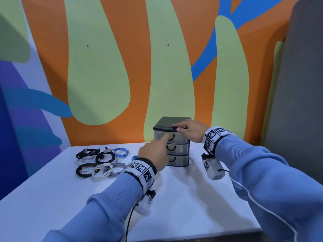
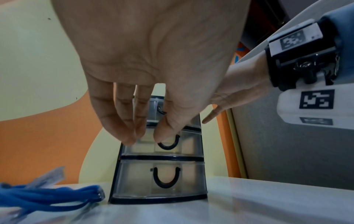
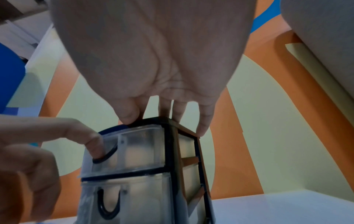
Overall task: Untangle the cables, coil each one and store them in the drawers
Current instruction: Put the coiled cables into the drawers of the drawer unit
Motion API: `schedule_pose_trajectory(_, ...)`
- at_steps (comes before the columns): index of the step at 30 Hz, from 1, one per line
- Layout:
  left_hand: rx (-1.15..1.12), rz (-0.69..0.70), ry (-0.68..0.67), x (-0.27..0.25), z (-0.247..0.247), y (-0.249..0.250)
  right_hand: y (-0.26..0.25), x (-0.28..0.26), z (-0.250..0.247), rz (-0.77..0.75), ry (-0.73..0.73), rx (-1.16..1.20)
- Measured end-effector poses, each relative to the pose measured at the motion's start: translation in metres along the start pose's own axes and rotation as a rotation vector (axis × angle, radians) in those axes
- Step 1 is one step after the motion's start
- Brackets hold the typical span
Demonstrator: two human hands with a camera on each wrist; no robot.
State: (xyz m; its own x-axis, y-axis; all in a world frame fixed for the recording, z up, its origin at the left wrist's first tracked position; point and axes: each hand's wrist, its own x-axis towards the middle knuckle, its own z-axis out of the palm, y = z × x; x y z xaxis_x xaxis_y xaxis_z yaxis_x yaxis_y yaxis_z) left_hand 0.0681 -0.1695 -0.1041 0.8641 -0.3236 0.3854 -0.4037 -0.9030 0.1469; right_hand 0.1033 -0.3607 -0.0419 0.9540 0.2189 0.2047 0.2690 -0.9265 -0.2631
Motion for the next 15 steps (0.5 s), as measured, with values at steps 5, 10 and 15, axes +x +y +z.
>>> schedule_pose_trajectory(5,-0.039,0.003,0.036,-0.008,-0.014,0.001,-0.005,0.004,-0.003,0.073,-0.058,0.055)
schedule_pose_trajectory(10,-0.039,0.04,0.081,-0.041,-0.026,-0.001,0.0,0.01,-0.003,0.059,-0.07,0.066)
schedule_pose_trajectory(15,-0.074,0.072,0.091,-0.076,-0.034,-0.008,0.001,0.008,-0.003,0.058,-0.056,0.073)
